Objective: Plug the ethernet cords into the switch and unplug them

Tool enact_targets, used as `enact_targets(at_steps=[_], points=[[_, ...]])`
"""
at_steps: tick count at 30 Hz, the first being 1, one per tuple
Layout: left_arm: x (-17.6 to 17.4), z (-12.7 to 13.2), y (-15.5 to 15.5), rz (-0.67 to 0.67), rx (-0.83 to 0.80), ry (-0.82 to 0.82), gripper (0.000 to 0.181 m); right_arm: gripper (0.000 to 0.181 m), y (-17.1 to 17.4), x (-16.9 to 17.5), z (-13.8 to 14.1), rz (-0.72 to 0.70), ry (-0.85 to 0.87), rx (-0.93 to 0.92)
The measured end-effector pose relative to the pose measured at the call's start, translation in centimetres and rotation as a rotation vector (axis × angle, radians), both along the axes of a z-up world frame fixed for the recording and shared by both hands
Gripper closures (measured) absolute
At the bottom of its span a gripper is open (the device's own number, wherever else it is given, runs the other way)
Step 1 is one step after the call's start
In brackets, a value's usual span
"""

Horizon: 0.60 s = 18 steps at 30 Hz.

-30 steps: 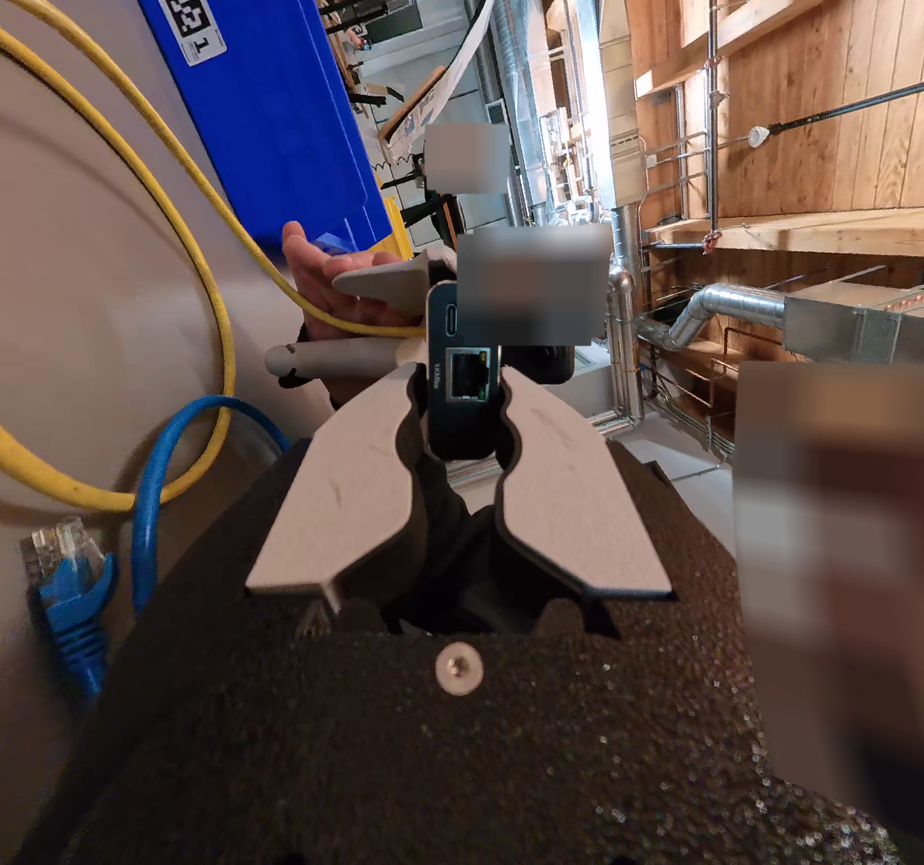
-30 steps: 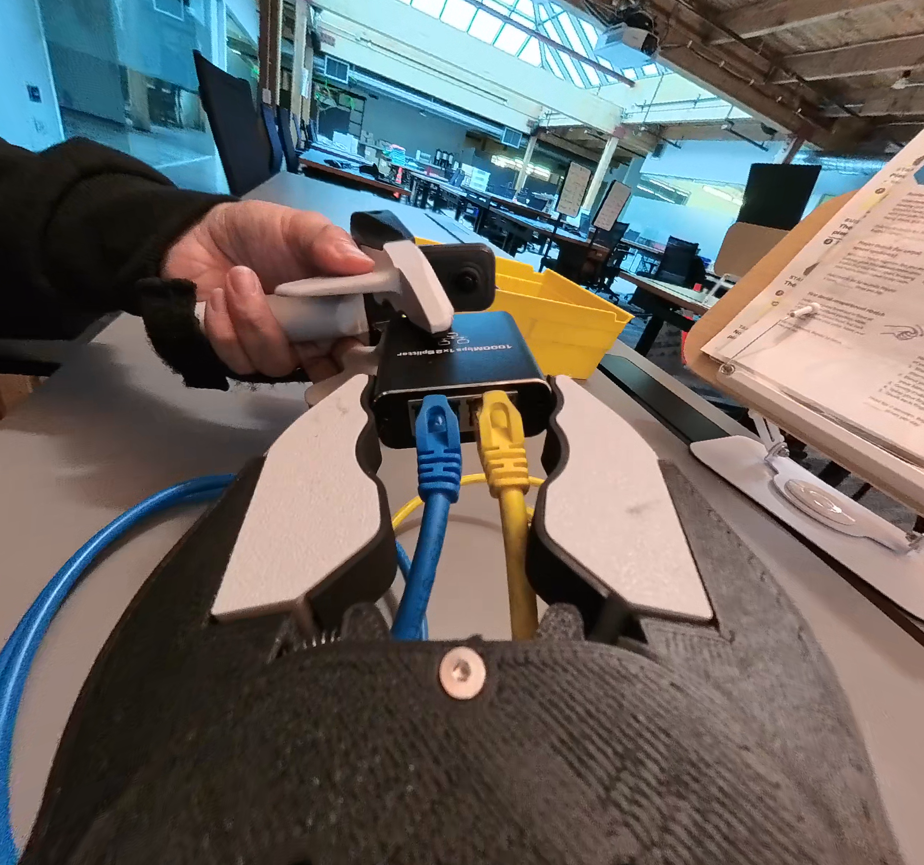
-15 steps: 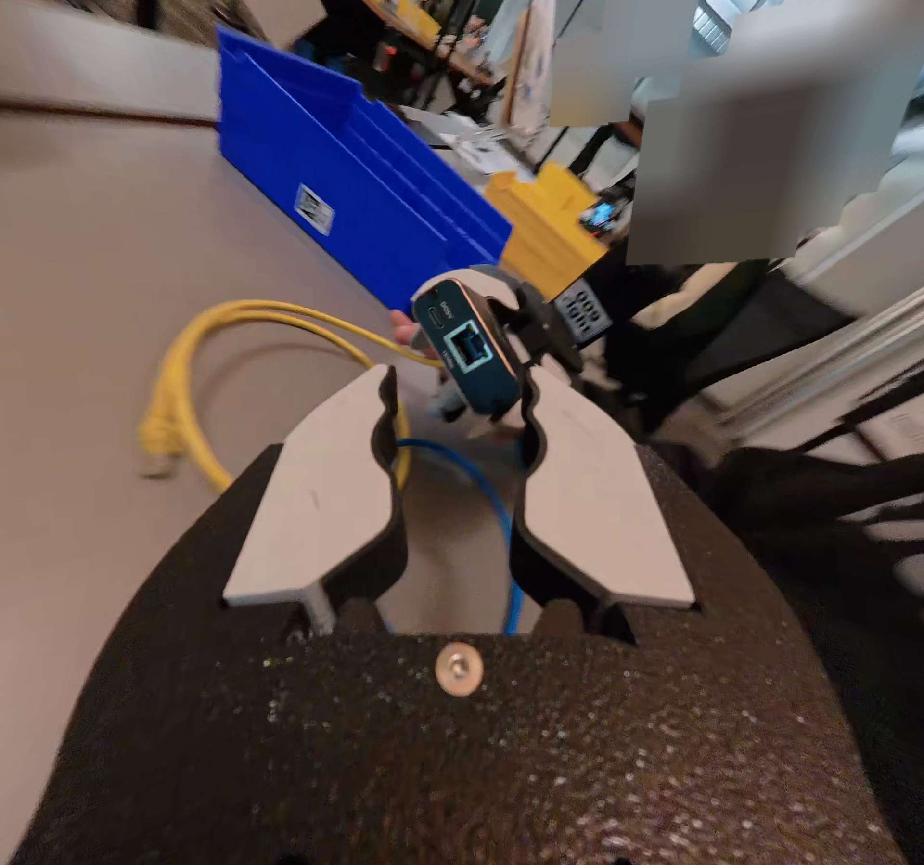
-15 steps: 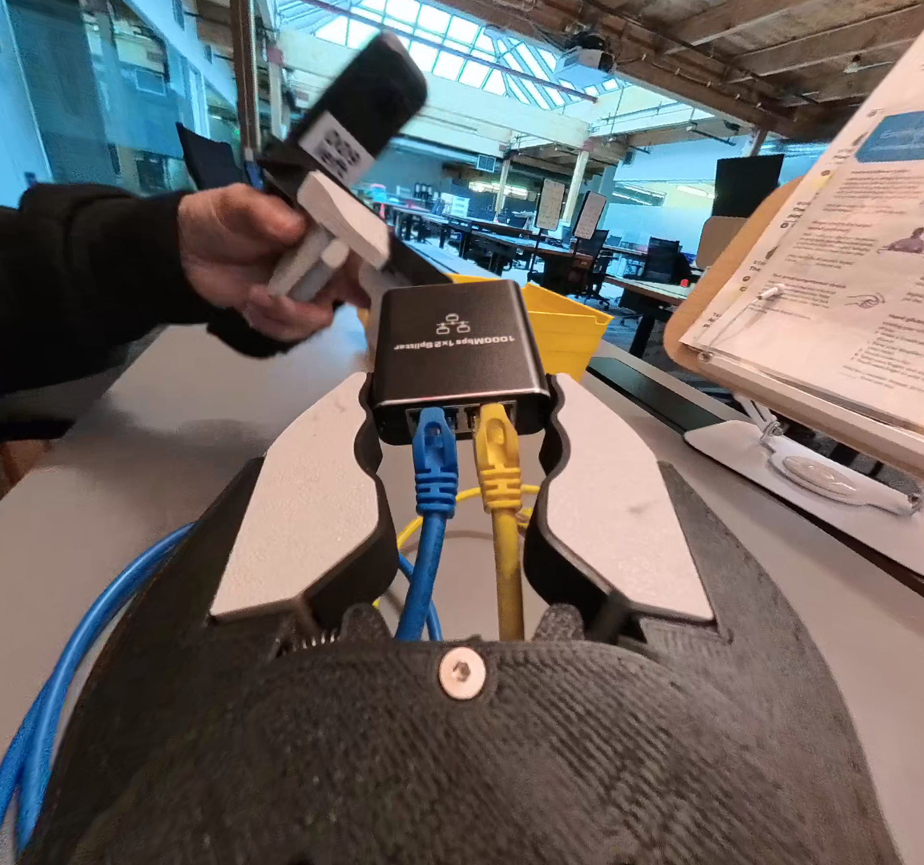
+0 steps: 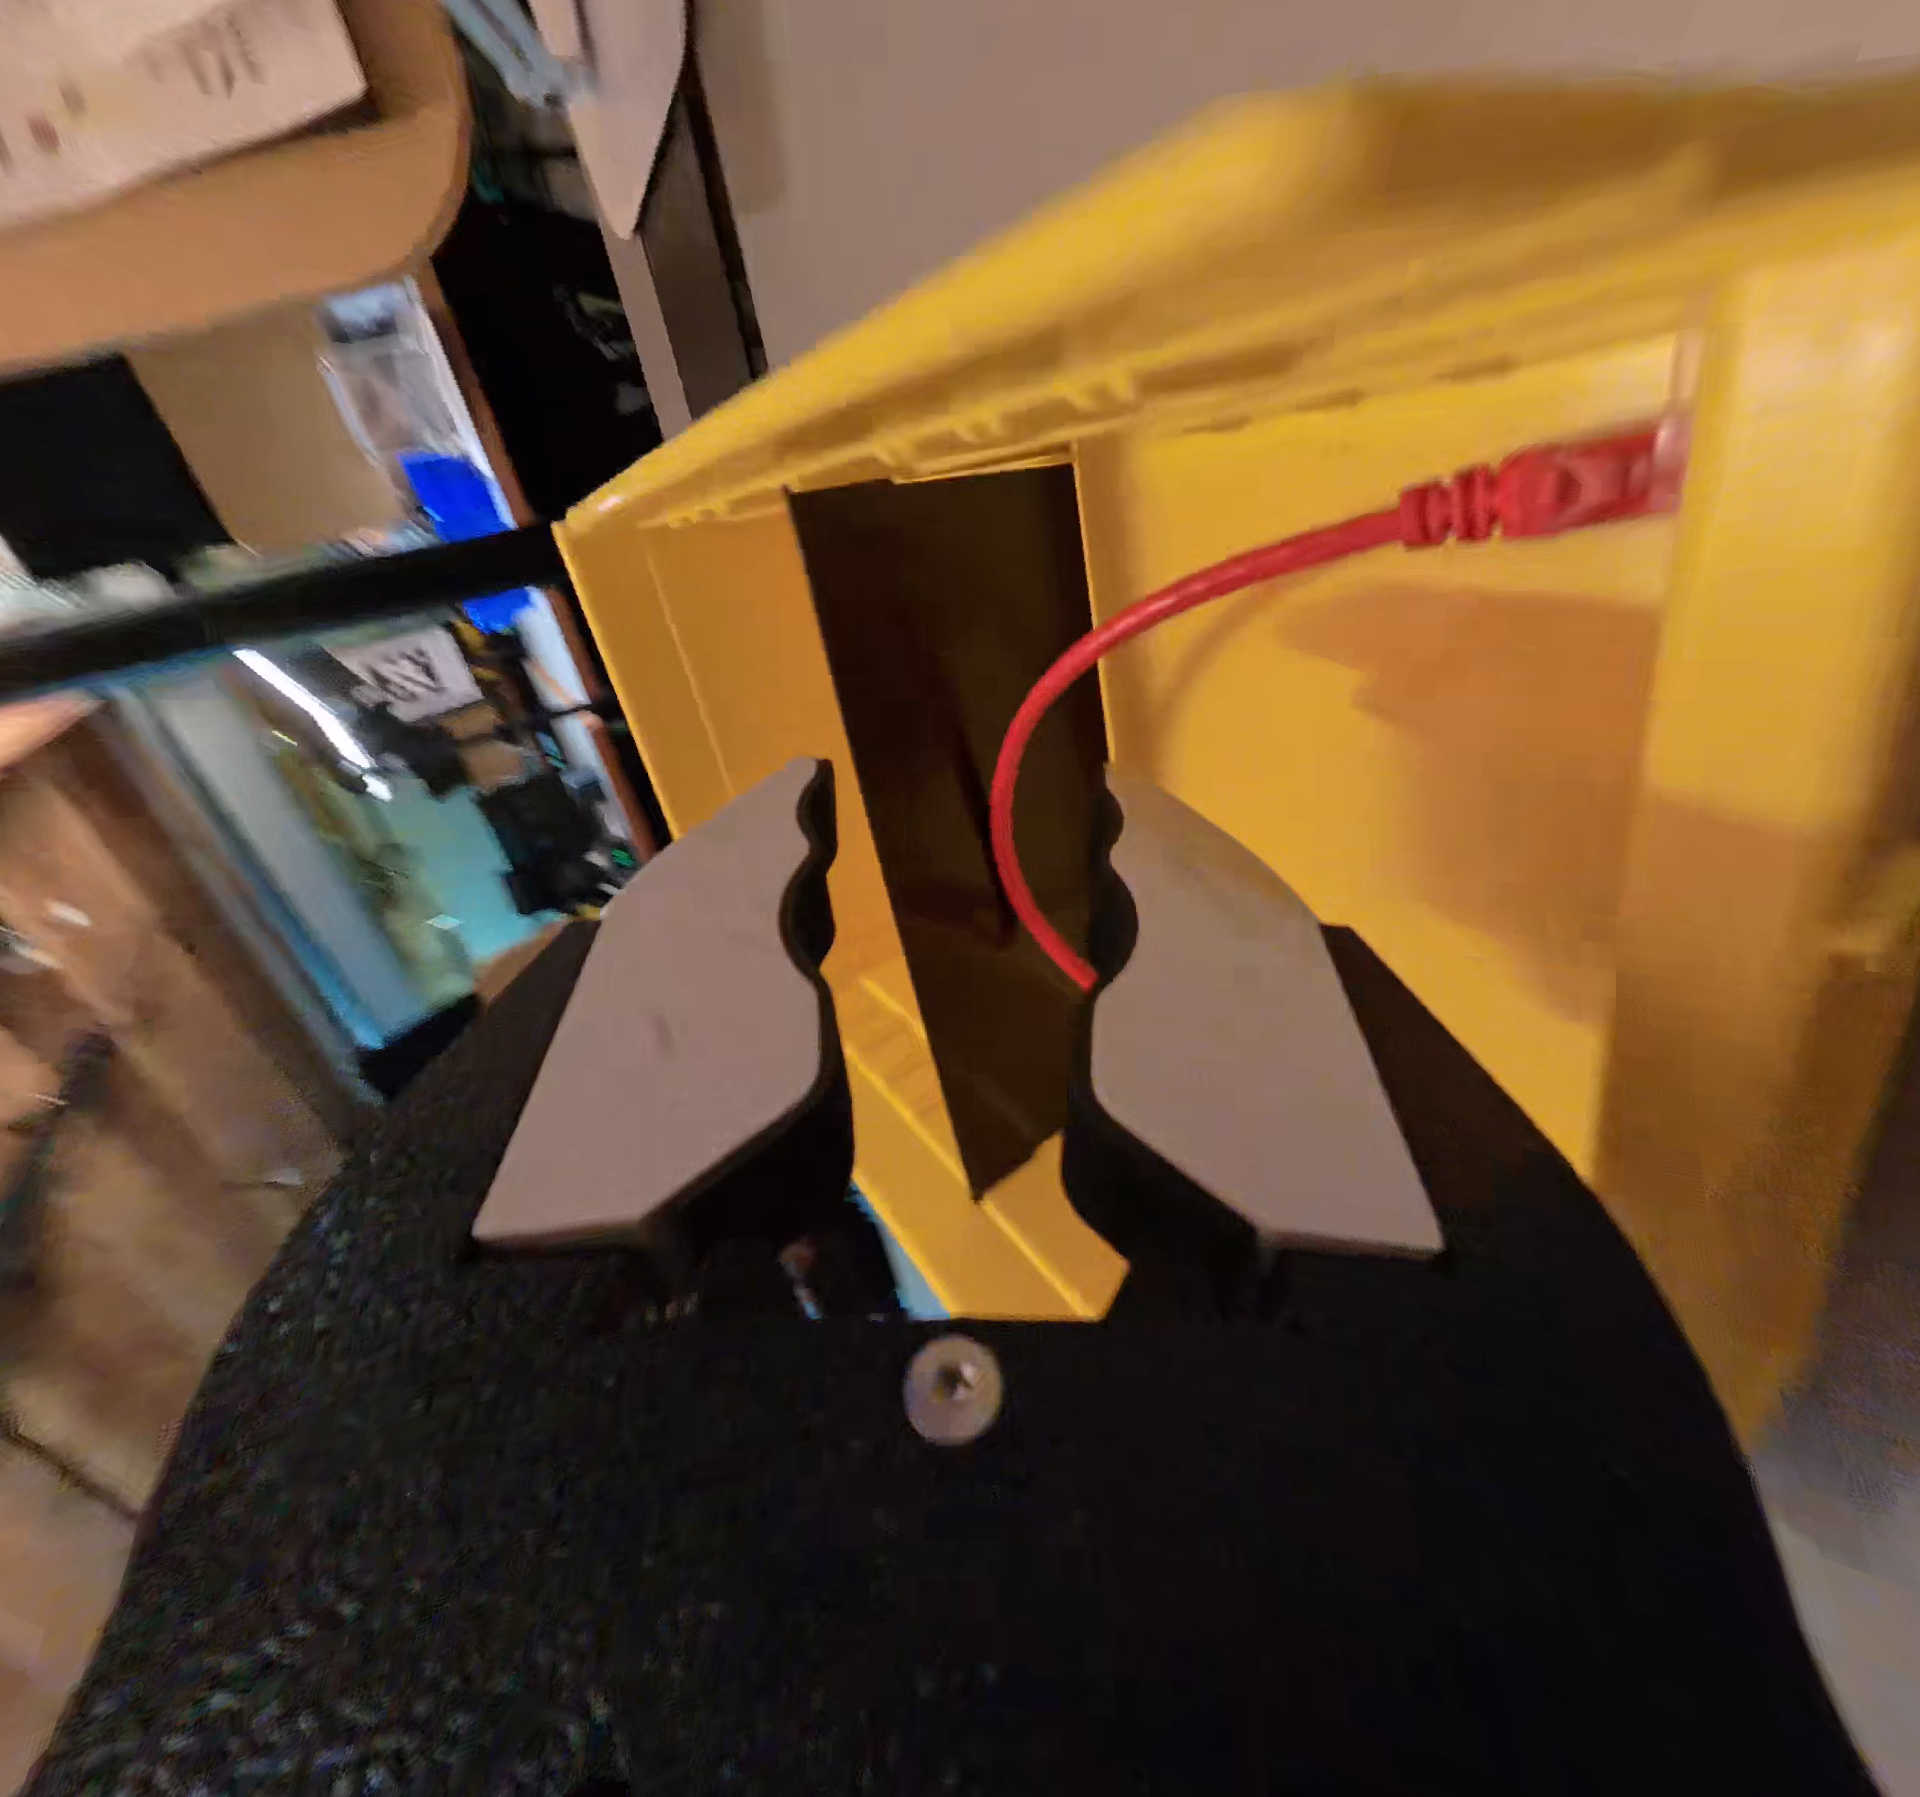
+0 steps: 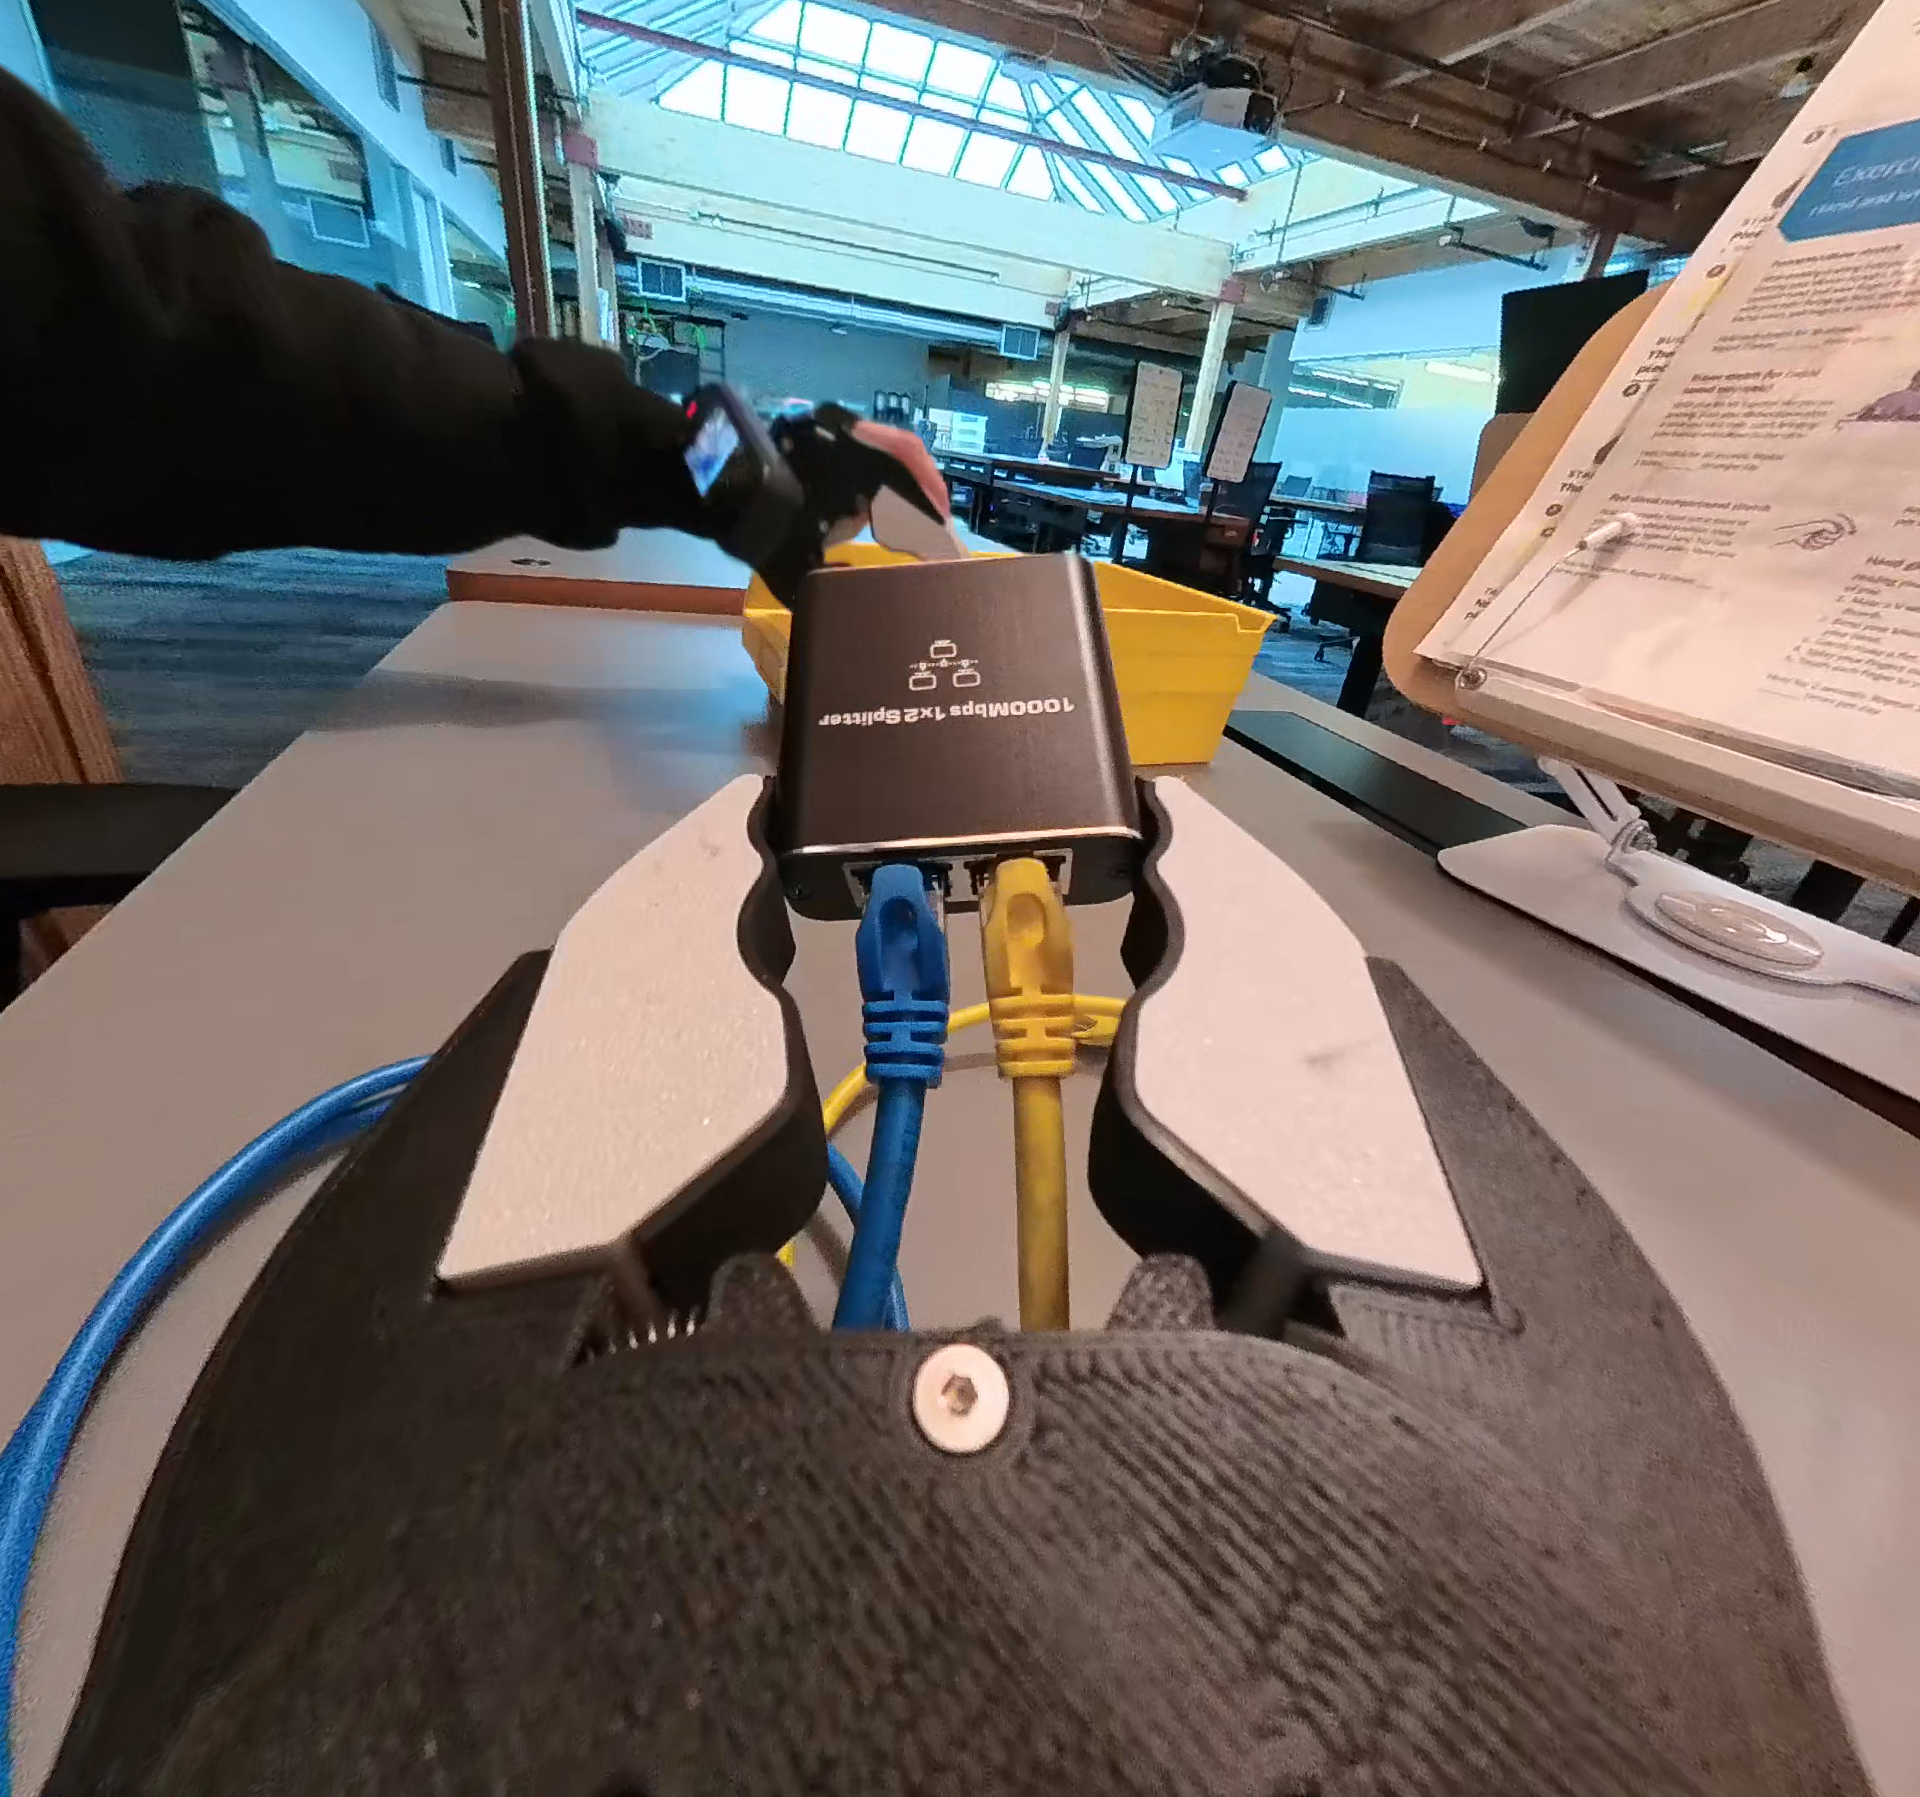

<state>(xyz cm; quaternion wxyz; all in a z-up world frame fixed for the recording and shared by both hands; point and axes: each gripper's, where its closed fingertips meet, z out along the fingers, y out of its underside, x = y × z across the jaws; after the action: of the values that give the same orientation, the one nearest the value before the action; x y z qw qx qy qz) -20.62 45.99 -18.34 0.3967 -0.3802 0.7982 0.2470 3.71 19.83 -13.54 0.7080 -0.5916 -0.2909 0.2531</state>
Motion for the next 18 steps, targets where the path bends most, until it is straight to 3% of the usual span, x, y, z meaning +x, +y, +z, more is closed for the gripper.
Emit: enact_targets(at_steps=[4,8,10,14,18], points=[[0.9,-1.9,0.9,-0.114,0.060,0.026,0.136,0.119,-0.1,0.2,0.2,0.014,0.024,0.001],[1.1,-3.6,2.0,-0.142,0.068,0.121,0.140,0.119,0.0,0.0,0.1,0.018,0.012,0.000],[1.0,-4.3,2.1,-0.150,0.053,0.156,0.168,0.119,0.0,0.0,0.0,0.019,0.006,-0.002],[0.6,-3.5,2.3,-0.122,0.051,0.139,0.176,0.119,-0.1,0.1,0.1,0.023,0.018,-0.001],[-0.6,0.8,2.8,-0.009,0.074,0.103,0.177,0.119,-0.1,0.1,0.2,0.020,0.017,0.002]])
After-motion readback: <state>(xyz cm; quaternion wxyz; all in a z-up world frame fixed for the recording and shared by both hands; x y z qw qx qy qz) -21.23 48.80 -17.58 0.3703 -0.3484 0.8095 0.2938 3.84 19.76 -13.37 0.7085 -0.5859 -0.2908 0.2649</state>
